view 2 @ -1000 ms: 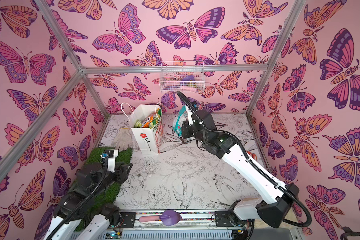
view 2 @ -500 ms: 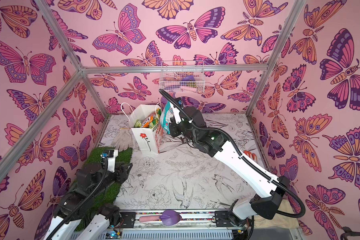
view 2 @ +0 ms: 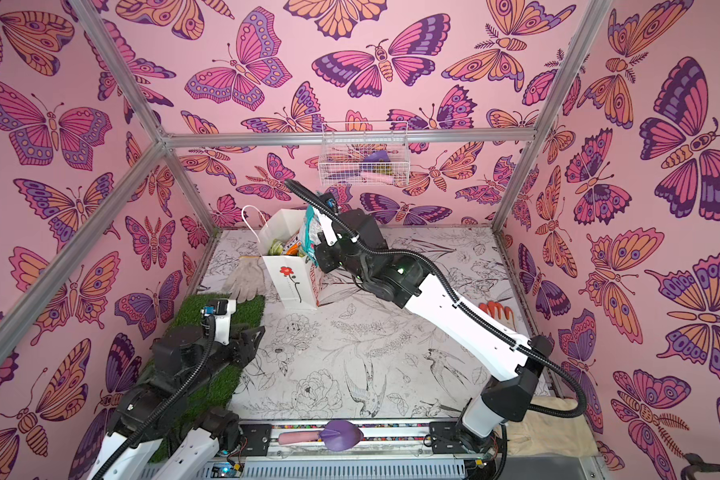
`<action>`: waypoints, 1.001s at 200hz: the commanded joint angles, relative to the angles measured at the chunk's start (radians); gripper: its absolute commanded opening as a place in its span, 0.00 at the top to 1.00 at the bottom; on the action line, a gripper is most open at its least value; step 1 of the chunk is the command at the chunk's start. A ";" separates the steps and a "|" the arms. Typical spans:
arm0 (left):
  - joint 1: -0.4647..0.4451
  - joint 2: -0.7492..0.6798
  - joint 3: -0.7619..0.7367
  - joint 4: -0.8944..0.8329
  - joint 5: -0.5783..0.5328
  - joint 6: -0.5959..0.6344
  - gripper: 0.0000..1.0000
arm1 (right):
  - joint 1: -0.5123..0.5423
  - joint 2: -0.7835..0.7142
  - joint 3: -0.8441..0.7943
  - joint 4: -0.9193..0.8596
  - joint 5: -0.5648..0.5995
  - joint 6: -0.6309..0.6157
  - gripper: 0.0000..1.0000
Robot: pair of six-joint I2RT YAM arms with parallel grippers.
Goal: Place the snacks into the paper bag
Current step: 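Carry the teal packet with the right gripper above the paper bag, then lower the teal packet toward the bag mouth with the right gripper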
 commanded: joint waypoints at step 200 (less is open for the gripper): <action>-0.005 -0.017 -0.008 -0.009 -0.007 -0.006 0.46 | 0.027 0.236 0.319 -0.001 0.037 -0.058 1.00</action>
